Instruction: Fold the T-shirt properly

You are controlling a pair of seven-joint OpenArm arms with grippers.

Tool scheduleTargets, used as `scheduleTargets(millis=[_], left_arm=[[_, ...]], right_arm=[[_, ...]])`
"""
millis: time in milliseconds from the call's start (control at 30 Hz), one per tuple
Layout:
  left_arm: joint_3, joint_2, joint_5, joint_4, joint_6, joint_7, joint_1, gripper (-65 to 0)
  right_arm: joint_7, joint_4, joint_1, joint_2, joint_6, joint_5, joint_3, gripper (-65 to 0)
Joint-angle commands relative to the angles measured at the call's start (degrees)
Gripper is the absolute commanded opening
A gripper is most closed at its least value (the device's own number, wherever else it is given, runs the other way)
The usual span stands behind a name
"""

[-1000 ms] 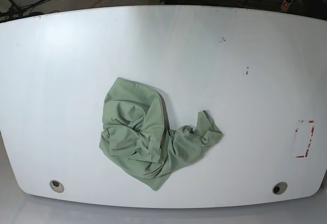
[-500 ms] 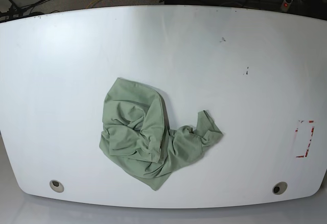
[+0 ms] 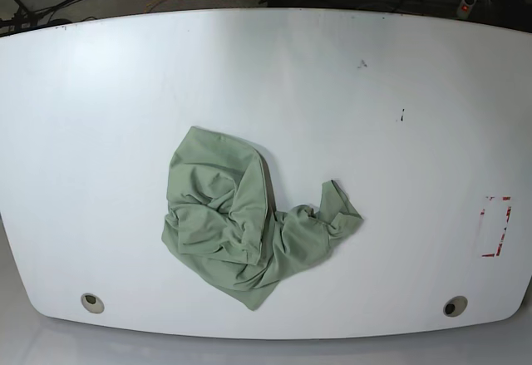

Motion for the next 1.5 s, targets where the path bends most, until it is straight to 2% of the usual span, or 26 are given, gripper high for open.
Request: scheduleTargets(millis=[0,267,433,600,733,833,933,1000,1100,1200,1400,1467], left_arm=[[-1.39,0.19,-0.5,4.82,0.31,-1.21,2.62,-26.2],[-7.72,0.27,-5.95,18.1,0.22,-1.12,4.09,-26.2],[-8.25,0.1,-6.13,20.73,0.22,-1.12,4.09,-26.1],[-8.07,0.1,-6.04,21.17,0.22,-0.95,-0.28,-25.8],[-7.99,0.36,-6.04,21.17,0.13,3.19,-5.38,-25.8],[-7.99,-0.08,-5.95,21.17,0.13,8.37,-9.33,-25.8],[-8.25,-0.43,-5.95,21.0,0.04,10.75,-13.11,-25.8],[-8.25,-1.05,-5.86,21.0,0.04,12.68,-15.13,-24.9],[-8.25,-1.4,-5.95,21.0,0.04,14.35,-17.6,-18.1],[-8.34,-1.4,-5.86,21.0,0.04,16.9,-21.2,-13.8],[-8.34,-1.49,-5.6,21.0,0.04,22.97,-27.71,-13.8],[-8.25,-1.49,-3.75,21.09,0.04,24.55,-28.85,-13.8]], right_arm=[[0.95,4.48,-2.68,1.28,0.08,3.42,0.23,-40.4],[0.86,13.53,-4.08,7.0,-0.45,12.57,0.4,-40.4],[0.86,14.41,1.1,7.44,-0.36,12.65,1.28,-39.8],[-1.16,14.5,6.82,7.52,-0.1,13.01,1.28,-39.6],[-4.68,14.5,12.35,7.17,-0.01,12.74,1.19,-39.6],[-7.49,14.5,16.75,7.08,0.08,12.65,1.19,-38.4],[-9.51,14.32,20.44,7.0,0.08,12.65,1.19,-31.2],[-10.92,14.24,23.43,7.0,0.08,12.65,1.19,-24.3],[-14.0,14.41,26.33,7.0,0.08,12.65,1.11,-19.7],[-17.78,14.41,30.64,6.91,0.08,12.65,1.11,-19.5],[-26.39,14.32,39.78,6.91,0.08,12.92,1.02,-19.0],[-29.12,14.24,42.68,6.91,0.08,12.65,0.67,-19.0]])
